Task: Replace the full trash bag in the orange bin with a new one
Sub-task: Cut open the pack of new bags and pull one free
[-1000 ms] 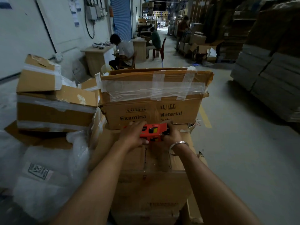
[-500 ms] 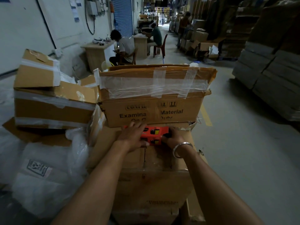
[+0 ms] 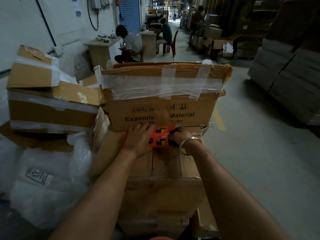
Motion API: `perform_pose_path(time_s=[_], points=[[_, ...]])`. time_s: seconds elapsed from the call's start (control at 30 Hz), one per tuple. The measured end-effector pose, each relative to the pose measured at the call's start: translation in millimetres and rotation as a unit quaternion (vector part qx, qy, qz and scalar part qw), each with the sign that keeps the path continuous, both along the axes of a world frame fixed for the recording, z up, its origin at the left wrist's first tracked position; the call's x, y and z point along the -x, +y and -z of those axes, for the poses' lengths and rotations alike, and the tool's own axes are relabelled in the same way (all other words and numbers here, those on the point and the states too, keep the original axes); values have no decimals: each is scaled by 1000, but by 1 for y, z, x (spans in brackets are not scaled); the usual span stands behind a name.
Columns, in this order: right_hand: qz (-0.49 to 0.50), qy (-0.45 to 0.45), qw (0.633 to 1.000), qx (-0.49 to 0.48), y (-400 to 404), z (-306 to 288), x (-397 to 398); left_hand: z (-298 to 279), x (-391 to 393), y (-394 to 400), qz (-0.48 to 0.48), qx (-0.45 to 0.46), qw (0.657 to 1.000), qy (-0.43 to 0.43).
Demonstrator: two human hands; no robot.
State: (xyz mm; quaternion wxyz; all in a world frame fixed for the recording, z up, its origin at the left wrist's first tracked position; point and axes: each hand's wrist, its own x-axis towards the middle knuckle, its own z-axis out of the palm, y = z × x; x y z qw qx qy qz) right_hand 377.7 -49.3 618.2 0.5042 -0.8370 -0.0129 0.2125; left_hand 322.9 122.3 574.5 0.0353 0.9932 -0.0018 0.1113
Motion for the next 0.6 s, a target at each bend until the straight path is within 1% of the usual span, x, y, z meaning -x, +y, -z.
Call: perform_pose_path(time_s=[0.07, 0.17, 0.27, 0.33, 0.4, 0.47, 0.53, 0.57, 0.6], points=[[18, 6, 999, -37, 0, 6, 3, 2, 1, 0, -3, -8, 1000, -6], [101, 30, 989, -104, -3, 14, 1, 4, 4, 5, -20, -28, 999, -6], [115, 40, 984, -130, -14, 19, -5, 2, 4, 9, -28, -36, 999, 7], [133, 23, 983, -125, -22, 24, -10, -1, 4, 11, -38, -43, 998, 18], [153, -8, 984, -91, -28, 27, -16, -2, 5, 14, -51, -51, 997, 27], [165, -45, 985, -5, -37, 27, -21, -3, 6, 19, -69, -62, 995, 41], [152, -72, 983, 78, -47, 30, -26, -4, 6, 23, -81, -70, 993, 49], [142, -84, 980, 107, -51, 30, -27, -5, 5, 24, -84, -71, 993, 49], [146, -92, 978, 115, -53, 32, -28, -6, 4, 24, -85, -71, 993, 46]])
